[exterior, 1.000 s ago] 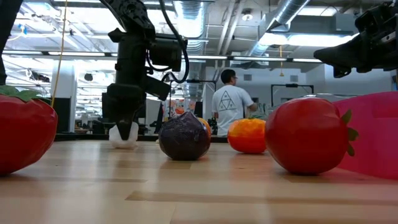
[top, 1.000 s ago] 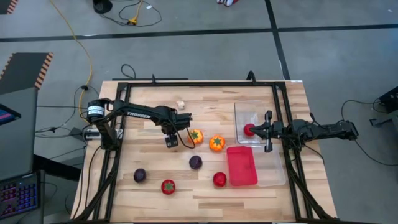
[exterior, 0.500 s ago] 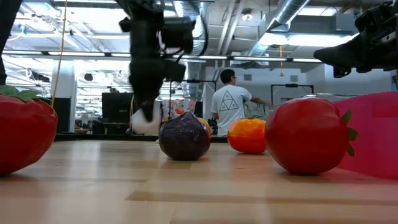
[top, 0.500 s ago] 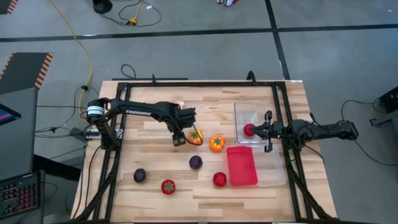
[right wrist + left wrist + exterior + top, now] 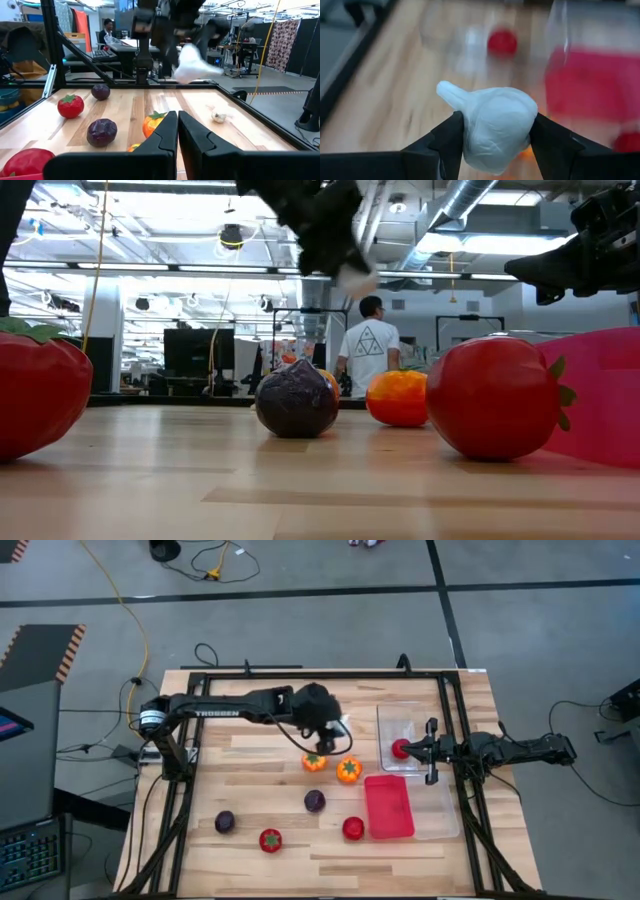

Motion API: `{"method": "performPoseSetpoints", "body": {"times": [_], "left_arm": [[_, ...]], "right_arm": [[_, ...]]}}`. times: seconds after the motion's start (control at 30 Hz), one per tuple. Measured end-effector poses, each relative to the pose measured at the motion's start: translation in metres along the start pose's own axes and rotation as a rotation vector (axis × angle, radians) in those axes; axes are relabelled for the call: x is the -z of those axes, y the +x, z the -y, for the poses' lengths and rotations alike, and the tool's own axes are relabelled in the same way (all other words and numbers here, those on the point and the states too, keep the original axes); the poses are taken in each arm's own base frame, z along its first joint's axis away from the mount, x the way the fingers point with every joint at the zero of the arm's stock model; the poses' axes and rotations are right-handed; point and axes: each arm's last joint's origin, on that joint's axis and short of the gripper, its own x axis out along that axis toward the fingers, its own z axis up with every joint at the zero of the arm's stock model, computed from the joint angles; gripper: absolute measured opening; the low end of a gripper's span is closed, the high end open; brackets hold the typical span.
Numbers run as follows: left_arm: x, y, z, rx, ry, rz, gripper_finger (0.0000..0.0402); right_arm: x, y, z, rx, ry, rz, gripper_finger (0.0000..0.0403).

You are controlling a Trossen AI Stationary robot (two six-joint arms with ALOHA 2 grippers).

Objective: Sort produce into baskets
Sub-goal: Put the bottom garlic into the red bin

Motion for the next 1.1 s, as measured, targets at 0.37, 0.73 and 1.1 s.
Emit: {"method": "performPoseSetpoints", "body": {"times": [0.37,0.73,1.1], "left_arm": [[-0.019,0.001,0.004,0.028,-0.011,0.258,0.0186],[-0.017,-0.001,0.057,0.189,0.026,0.274,0.0186],[-0.007,-0.003,0.112,0.258,0.048,0.268,0.0186]], "right_arm": [[0.0,0.0,0.0,0.0,0.0,0.0,0.0042],[0.0,0.0,0.0,0.0,0.0,0.0,0.0042],[0.0,0.0,0.0,0.0,0.0,0.0,0.0042]]}}
